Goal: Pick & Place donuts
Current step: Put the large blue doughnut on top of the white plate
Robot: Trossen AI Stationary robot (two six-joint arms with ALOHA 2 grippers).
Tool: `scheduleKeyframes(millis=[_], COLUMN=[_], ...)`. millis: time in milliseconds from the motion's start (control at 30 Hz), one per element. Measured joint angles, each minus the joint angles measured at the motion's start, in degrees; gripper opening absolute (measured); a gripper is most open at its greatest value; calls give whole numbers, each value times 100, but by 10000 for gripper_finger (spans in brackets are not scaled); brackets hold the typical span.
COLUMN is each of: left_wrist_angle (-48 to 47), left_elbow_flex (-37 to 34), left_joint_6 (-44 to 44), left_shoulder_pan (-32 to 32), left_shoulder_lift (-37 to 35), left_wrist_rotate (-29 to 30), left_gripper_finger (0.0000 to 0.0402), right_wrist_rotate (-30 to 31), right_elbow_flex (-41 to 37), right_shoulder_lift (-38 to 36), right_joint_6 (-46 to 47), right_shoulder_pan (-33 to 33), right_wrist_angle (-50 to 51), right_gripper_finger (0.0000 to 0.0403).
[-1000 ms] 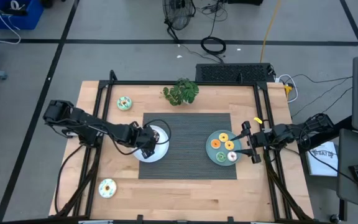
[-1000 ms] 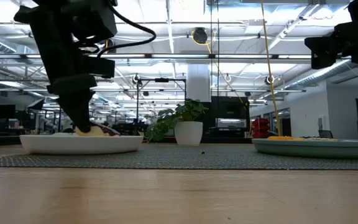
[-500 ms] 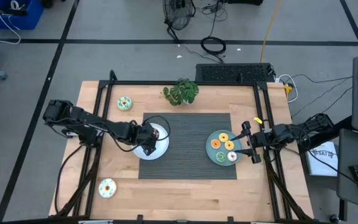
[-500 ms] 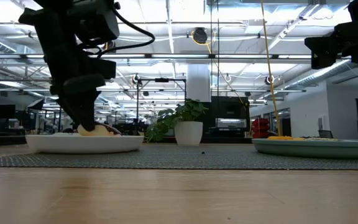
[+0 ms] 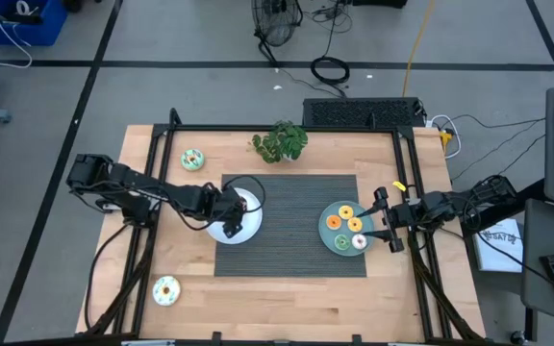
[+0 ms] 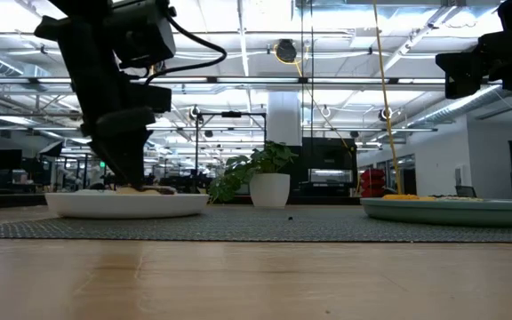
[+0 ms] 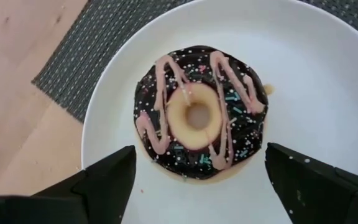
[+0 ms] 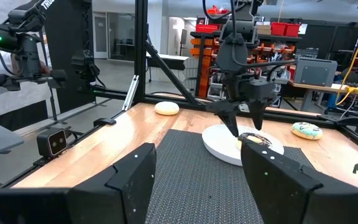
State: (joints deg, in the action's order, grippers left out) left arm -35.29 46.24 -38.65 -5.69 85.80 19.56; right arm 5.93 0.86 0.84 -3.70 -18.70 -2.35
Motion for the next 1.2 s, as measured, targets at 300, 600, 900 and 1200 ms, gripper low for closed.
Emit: scheduleKeyframes(millis=[300, 600, 900, 1200], left_wrist_angle=[-31, -556, -1961, -1688], left_elbow_flex=[10, 20, 21, 19], left_joint_6=[150, -178, -1650, -1141], left_shoulder_pan=[97, 568, 1838, 3467], left_shoulder_lift=[-116, -1135, -1437, -1435], left_wrist_rotate=[-7, 339, 902, 537], left_gripper_finger=[359, 354, 355, 357], right_wrist_rotate=[0, 0, 1, 2], right_elbow_flex=[0, 0, -1, 0], right_shoulder_lift=[0, -2, -2, -2], right_joint_6=[0, 0, 0, 0], right_shoulder_pan=[0, 2, 0, 0], right_wrist_angle=[0, 0, -26, -61], right_gripper_finger=[224, 225, 224, 224])
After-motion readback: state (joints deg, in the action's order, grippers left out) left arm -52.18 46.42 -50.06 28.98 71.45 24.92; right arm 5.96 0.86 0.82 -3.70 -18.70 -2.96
